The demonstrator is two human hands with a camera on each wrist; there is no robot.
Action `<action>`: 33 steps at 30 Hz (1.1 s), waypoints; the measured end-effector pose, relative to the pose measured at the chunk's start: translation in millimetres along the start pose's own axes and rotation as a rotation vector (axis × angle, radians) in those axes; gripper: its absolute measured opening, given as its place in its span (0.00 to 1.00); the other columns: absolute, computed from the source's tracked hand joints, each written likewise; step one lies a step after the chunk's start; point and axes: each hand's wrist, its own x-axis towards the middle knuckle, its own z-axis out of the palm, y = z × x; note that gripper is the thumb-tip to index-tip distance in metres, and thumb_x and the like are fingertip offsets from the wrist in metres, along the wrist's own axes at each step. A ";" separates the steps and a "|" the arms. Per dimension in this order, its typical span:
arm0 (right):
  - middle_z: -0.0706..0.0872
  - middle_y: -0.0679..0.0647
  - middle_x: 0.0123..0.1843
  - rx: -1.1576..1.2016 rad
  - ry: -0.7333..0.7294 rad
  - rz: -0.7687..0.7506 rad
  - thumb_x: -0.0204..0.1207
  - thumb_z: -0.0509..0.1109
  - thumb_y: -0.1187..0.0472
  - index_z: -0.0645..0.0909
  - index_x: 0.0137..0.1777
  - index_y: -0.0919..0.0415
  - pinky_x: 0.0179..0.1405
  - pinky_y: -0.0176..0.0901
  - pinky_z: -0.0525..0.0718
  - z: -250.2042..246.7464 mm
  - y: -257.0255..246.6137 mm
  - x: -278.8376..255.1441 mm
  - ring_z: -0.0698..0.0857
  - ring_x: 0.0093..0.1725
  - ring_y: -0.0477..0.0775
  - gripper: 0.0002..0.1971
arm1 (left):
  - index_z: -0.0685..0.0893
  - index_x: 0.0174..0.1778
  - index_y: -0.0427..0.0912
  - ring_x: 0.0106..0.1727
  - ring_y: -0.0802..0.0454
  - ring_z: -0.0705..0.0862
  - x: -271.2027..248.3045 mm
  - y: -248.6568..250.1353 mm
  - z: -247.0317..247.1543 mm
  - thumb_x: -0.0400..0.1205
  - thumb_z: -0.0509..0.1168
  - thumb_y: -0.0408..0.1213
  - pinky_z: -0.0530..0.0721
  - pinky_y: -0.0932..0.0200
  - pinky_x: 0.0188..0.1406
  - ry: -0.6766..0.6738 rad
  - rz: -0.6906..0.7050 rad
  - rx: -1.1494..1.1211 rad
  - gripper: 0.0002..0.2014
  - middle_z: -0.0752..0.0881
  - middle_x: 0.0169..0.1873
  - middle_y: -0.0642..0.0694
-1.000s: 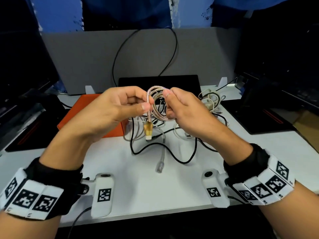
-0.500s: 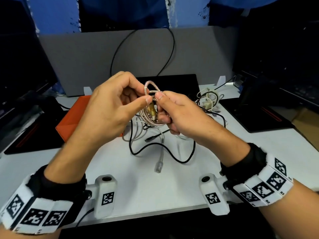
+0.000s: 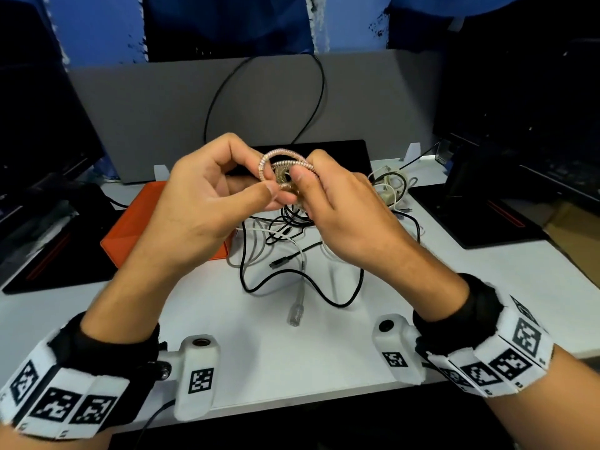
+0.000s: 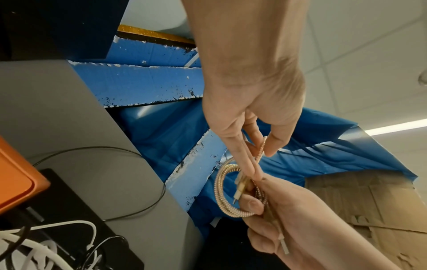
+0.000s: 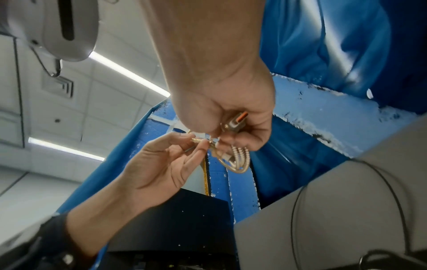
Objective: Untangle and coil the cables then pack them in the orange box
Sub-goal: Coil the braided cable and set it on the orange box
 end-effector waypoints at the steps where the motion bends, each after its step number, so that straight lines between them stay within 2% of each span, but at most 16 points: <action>1: 0.82 0.48 0.35 -0.023 0.005 -0.001 0.92 0.53 0.44 0.69 0.45 0.51 0.34 0.52 0.78 -1.0 0.0 -0.3 0.82 0.35 0.51 0.16 | 0.81 0.46 0.38 0.50 0.40 0.94 -0.3 0.3 -0.3 0.82 0.69 0.19 0.90 0.55 0.51 -0.001 0.000 -0.003 0.10 0.90 0.43 0.46; 3: 0.83 0.48 0.36 -0.018 0.004 0.001 0.92 0.53 0.44 0.71 0.46 0.51 0.36 0.53 0.79 -2.1 -0.1 0.2 0.83 0.37 0.51 0.16 | 0.80 0.46 0.37 0.51 0.41 0.94 0.0 1.2 1.0 0.81 0.70 0.18 0.90 0.56 0.52 0.007 0.017 -0.010 0.10 0.90 0.44 0.46; 6: 0.83 0.46 0.34 0.110 -0.015 0.027 0.92 0.56 0.45 0.73 0.44 0.52 0.33 0.46 0.77 -1.5 2.1 3.5 0.79 0.32 0.44 0.17 | 0.80 0.47 0.37 0.53 0.44 0.93 1.1 -2.0 3.3 0.79 0.73 0.21 0.90 0.51 0.57 -0.010 0.018 0.052 0.09 0.91 0.47 0.49; 8: 0.82 0.47 0.32 0.199 -0.032 0.052 0.93 0.57 0.47 0.74 0.45 0.57 0.27 0.41 0.73 0.4 6.3 5.9 0.75 0.27 0.40 0.18 | 0.81 0.47 0.38 0.52 0.44 0.94 2.9 -7.5 0.2 0.80 0.74 0.24 0.90 0.42 0.60 -0.038 -0.063 0.146 0.08 0.93 0.46 0.47; 10: 0.81 0.47 0.31 0.274 -0.079 0.075 0.93 0.56 0.48 0.75 0.45 0.58 0.28 0.41 0.71 4.5 9.9 6.7 0.72 0.24 0.40 0.18 | 0.83 0.47 0.41 0.48 0.45 0.93 4.1 -10.2 -3.6 0.81 0.76 0.31 0.89 0.35 0.58 -0.068 -0.154 0.256 0.07 0.93 0.42 0.45; 12: 0.80 0.47 0.31 0.377 -0.134 0.115 0.93 0.55 0.48 0.74 0.44 0.57 0.30 0.46 0.71 8.4 10.4 6.9 0.71 0.24 0.46 0.18 | 0.84 0.44 0.48 0.40 0.57 0.89 3.5 -12.8 -6.1 0.79 0.78 0.38 0.89 0.46 0.47 -0.044 -0.129 0.443 0.08 0.90 0.37 0.52; 14: 0.77 0.48 0.30 0.513 -0.174 0.162 0.94 0.55 0.49 0.73 0.45 0.58 0.29 0.48 0.68 7.7 8.0 7.3 0.68 0.25 0.49 0.18 | 0.83 0.45 0.51 0.36 0.64 0.78 3.4 -14.4 -3.4 0.78 0.79 0.43 0.77 0.65 0.40 0.092 -0.039 0.658 0.10 0.81 0.37 0.57; 15: 0.75 0.49 0.30 0.587 -0.193 0.174 0.94 0.55 0.50 0.72 0.46 0.59 0.28 0.48 0.66 5.8 6.7 7.3 0.66 0.25 0.50 0.17 | 0.81 0.48 0.50 0.38 0.64 0.76 3.6 -15.8 -1.1 0.77 0.79 0.44 0.73 0.67 0.39 0.171 -0.022 0.673 0.13 0.79 0.41 0.58; 17: 0.73 0.49 0.30 0.699 -0.249 0.170 0.94 0.54 0.51 0.71 0.47 0.59 0.26 0.45 0.66 2.3 4.1 6.1 0.65 0.24 0.49 0.16 | 0.75 0.58 0.50 0.44 0.62 0.79 3.2 -18.7 3.1 0.77 0.79 0.42 0.78 0.65 0.44 0.229 -0.047 0.512 0.21 0.80 0.50 0.54; 20: 0.73 0.50 0.29 0.778 -0.378 0.132 0.95 0.53 0.52 0.71 0.45 0.58 0.23 0.39 0.69 2.2 -1.3 0.7 0.65 0.23 0.48 0.17 | 0.74 0.70 0.47 0.60 0.58 0.85 3.3 -20.5 9.6 0.77 0.68 0.33 0.85 0.59 0.59 0.070 -0.098 0.268 0.25 0.84 0.62 0.52; 22: 0.74 0.51 0.29 0.779 -0.417 0.123 0.94 0.54 0.52 0.72 0.45 0.58 0.22 0.39 0.69 2.8 -4.2 -1.0 0.65 0.22 0.48 0.16 | 0.79 0.67 0.45 0.49 0.57 0.88 3.9 -17.7 9.4 0.75 0.62 0.28 0.86 0.58 0.47 -0.011 -0.122 0.196 0.23 0.88 0.50 0.55; 24: 0.77 0.52 0.30 0.736 -0.390 0.127 0.94 0.57 0.53 0.75 0.45 0.59 0.21 0.39 0.67 -0.8 -3.4 0.3 0.66 0.22 0.47 0.16 | 0.81 0.59 0.45 0.36 0.55 0.84 3.8 -15.3 5.6 0.76 0.62 0.25 0.82 0.55 0.33 -0.058 -0.120 0.262 0.18 0.86 0.38 0.54; 26: 0.80 0.55 0.32 0.636 -0.335 0.110 0.92 0.61 0.55 0.79 0.45 0.61 0.21 0.39 0.63 -7.1 1.0 3.2 0.67 0.21 0.45 0.15 | 0.80 0.56 0.50 0.33 0.52 0.82 2.9 -13.8 2.3 0.79 0.63 0.26 0.82 0.42 0.29 -0.121 -0.093 0.411 0.16 0.86 0.37 0.53; 28: 0.82 0.58 0.35 0.519 -0.280 0.092 0.91 0.64 0.55 0.82 0.45 0.64 0.20 0.37 0.62 -13.2 5.7 6.3 0.67 0.19 0.42 0.16 | 0.79 0.59 0.54 0.33 0.48 0.81 2.2 -11.5 -0.5 0.81 0.65 0.35 0.82 0.36 0.29 -0.213 -0.086 0.438 0.12 0.86 0.38 0.48; 31: 0.82 0.56 0.33 0.516 -0.235 0.139 0.91 0.65 0.55 0.84 0.46 0.64 0.18 0.34 0.63 -17.9 11.1 10.0 0.66 0.18 0.41 0.16 | 0.78 0.66 0.58 0.25 0.43 0.74 2.2 -8.0 -5.8 0.86 0.62 0.54 0.70 0.47 0.21 -0.250 -0.104 0.304 0.14 0.84 0.38 0.32; 33: 0.82 0.53 0.32 0.576 -0.241 0.167 0.91 0.65 0.55 0.84 0.46 0.62 0.18 0.34 0.63 -18.3 11.5 10.7 0.65 0.18 0.43 0.15 | 0.77 0.70 0.62 0.23 0.39 0.72 1.7 -7.8 -6.3 0.88 0.58 0.57 0.70 0.45 0.19 -0.220 -0.050 0.355 0.16 0.82 0.36 0.29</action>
